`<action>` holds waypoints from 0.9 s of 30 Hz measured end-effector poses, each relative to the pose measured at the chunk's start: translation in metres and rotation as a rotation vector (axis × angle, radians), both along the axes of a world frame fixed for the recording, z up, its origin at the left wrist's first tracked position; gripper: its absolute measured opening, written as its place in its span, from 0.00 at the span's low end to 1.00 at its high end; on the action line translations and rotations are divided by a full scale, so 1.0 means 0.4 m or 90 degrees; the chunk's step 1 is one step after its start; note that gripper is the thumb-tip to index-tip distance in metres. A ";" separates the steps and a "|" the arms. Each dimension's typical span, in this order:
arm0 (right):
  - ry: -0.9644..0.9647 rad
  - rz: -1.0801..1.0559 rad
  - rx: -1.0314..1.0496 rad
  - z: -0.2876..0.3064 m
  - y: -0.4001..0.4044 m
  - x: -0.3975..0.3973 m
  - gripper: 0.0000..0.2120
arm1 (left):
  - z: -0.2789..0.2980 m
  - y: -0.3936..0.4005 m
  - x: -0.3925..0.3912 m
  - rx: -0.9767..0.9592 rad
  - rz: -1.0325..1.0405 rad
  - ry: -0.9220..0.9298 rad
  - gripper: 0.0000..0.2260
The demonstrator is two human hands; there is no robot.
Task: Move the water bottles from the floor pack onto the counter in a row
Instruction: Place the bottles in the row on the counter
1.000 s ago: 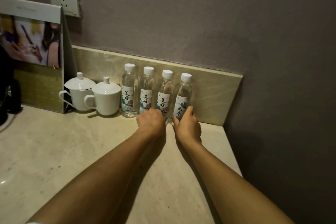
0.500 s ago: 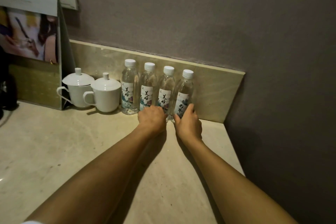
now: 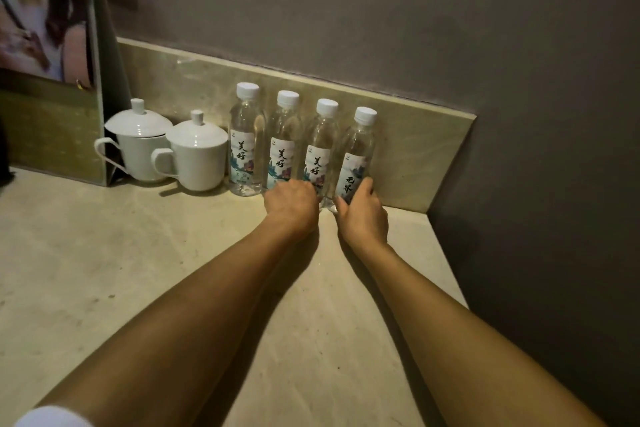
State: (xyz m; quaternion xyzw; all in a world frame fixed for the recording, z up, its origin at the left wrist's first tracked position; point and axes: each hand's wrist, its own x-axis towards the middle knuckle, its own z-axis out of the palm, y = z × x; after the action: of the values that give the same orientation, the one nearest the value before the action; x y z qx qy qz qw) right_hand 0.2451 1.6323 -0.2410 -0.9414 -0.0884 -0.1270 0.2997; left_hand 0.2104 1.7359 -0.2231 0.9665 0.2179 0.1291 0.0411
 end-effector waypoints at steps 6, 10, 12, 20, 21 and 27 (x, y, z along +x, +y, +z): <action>-0.008 -0.019 -0.018 -0.003 0.010 -0.012 0.26 | -0.002 0.009 0.002 -0.007 -0.014 -0.003 0.12; 0.043 -0.008 -0.001 0.006 0.005 -0.016 0.26 | -0.001 0.015 -0.012 -0.054 -0.023 -0.023 0.15; 0.085 0.026 0.027 0.011 -0.004 -0.018 0.27 | 0.010 0.017 -0.026 -0.074 -0.023 -0.038 0.19; 0.089 0.074 0.058 0.093 -0.086 -0.060 0.24 | 0.087 -0.047 -0.080 -0.074 -0.050 -0.050 0.18; 0.076 0.079 0.066 0.106 -0.104 -0.065 0.22 | 0.097 -0.064 -0.086 -0.074 -0.055 -0.063 0.16; -0.041 0.094 0.114 0.196 -0.254 -0.100 0.11 | 0.167 -0.215 -0.118 -0.067 -0.086 -0.184 0.12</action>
State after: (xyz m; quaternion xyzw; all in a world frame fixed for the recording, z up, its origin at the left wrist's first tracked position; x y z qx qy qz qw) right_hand 0.2050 1.5307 -0.1628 -0.8971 -0.1556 -0.1423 0.3882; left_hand 0.1632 1.6497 -0.1562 0.9468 0.1504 0.2525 0.1313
